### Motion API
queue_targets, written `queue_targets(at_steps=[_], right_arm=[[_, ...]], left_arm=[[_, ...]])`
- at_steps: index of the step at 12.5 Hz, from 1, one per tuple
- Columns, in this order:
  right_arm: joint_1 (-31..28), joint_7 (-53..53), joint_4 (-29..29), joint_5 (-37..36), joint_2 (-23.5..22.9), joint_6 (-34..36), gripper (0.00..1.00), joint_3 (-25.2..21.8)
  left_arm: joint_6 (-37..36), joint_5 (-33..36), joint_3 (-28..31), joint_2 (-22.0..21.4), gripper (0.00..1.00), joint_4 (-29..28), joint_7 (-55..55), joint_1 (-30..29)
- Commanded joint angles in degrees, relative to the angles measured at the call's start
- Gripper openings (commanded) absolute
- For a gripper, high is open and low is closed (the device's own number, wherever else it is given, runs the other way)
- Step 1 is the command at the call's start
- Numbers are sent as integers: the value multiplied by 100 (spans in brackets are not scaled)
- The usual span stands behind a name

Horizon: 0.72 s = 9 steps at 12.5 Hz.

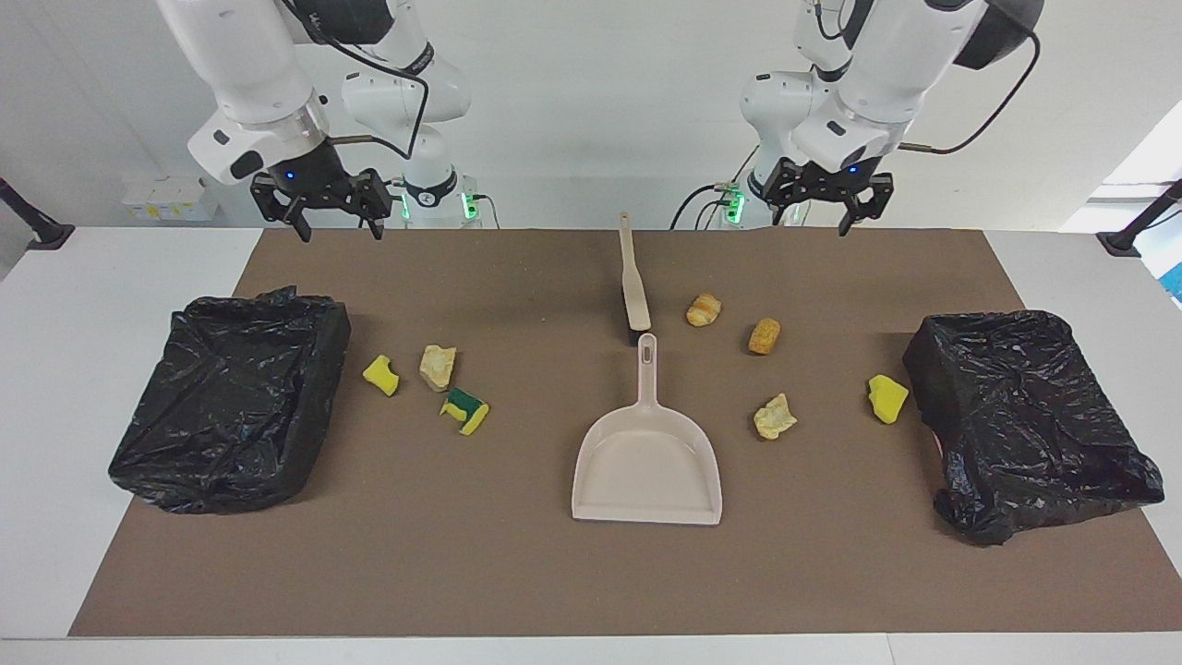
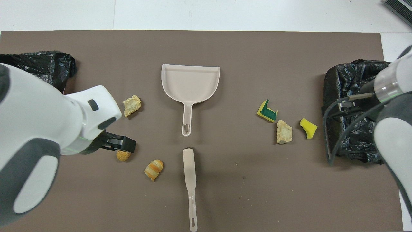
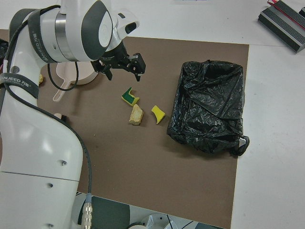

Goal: Sweep and dump trash in bin

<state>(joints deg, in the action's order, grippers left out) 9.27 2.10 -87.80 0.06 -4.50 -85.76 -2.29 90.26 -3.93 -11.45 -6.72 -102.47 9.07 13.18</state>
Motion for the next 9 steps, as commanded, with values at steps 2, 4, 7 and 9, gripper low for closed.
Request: queue_targets(at_steps=[2,4,7,9], right_arm=[[399,500,272,117,-551,-396,100,0],[523,817,264,186,-770,-809,100,105],[672,1300,264,530,-1034,-1257,100,184],[1014,2036,272,599,-1210,-1626,100,237]], left_arm=[[738,-152,90,-356,100,-940,410,579],[852,-161,90,-417,100,-1291,473,973],[1544,-161,90,-567,100,-2081,1155,1624],[1994,-161,90,-454,100,-2399,1684,2116]])
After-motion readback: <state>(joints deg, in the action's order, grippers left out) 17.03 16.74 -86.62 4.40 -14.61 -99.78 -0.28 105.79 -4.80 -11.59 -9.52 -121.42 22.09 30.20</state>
